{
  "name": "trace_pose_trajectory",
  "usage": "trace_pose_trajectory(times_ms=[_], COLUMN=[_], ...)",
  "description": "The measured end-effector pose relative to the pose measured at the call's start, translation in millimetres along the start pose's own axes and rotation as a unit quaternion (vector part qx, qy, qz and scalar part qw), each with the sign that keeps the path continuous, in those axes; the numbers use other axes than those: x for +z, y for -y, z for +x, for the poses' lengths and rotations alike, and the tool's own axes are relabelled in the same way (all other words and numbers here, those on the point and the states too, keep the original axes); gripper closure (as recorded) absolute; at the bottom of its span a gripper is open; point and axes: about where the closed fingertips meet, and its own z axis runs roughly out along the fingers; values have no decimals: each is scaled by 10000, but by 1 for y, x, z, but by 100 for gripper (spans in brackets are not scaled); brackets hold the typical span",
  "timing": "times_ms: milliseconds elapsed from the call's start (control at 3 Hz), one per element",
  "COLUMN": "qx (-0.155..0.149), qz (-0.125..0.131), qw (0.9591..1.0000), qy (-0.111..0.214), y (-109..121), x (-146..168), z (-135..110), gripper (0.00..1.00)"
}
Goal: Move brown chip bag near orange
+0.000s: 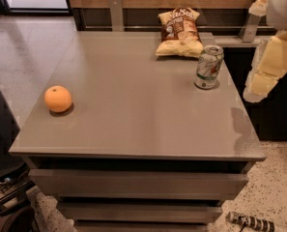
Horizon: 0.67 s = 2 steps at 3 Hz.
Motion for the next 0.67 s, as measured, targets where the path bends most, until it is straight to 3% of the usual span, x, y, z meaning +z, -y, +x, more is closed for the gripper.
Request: trace_pose_trajectory(times_ms=[333, 667], qx=[81, 420], qz=[184, 384], qw=[9997, 9975], qy=[162, 430], y=[39, 63], x=[-4, -4], z=[-35, -70], gripper=[0, 0])
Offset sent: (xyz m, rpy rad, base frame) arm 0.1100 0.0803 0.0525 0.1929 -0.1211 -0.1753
